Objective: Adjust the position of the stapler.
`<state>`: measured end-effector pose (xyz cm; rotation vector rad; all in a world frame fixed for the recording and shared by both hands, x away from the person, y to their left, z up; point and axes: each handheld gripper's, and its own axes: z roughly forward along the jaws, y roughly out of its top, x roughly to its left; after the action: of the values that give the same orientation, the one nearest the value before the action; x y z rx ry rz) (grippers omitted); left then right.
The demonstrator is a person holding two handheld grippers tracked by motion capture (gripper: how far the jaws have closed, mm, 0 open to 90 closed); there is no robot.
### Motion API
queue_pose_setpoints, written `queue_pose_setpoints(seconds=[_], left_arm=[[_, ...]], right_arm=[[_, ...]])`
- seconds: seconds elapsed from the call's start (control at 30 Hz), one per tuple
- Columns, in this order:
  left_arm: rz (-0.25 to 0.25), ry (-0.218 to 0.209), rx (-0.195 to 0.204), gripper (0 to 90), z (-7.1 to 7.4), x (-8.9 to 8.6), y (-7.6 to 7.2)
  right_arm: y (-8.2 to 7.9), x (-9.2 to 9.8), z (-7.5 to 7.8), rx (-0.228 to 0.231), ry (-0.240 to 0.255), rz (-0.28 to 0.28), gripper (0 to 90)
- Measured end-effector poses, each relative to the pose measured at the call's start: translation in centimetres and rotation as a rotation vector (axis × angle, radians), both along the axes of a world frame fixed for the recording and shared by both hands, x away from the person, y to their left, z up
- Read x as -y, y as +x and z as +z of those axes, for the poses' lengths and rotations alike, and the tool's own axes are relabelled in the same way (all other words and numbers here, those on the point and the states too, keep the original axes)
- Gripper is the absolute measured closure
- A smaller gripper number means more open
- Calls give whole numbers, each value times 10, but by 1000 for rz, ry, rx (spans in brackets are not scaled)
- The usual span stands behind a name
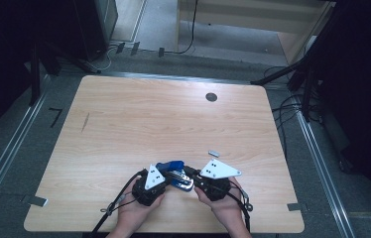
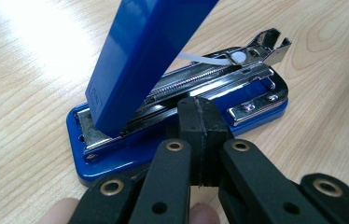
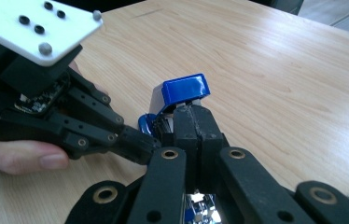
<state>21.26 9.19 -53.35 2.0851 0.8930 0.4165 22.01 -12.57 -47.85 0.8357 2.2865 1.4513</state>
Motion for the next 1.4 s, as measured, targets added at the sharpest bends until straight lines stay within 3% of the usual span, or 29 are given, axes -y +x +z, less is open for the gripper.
queue_pose_setpoints(seconds=[1.2, 1.4], left_arm=[[-1, 3, 8, 900, 0, 1, -1], [0, 3, 7, 900, 0, 1, -1]], right_arm=[[16, -40, 20, 59, 11, 58, 900], [20, -39, 20, 36, 31, 67, 900]])
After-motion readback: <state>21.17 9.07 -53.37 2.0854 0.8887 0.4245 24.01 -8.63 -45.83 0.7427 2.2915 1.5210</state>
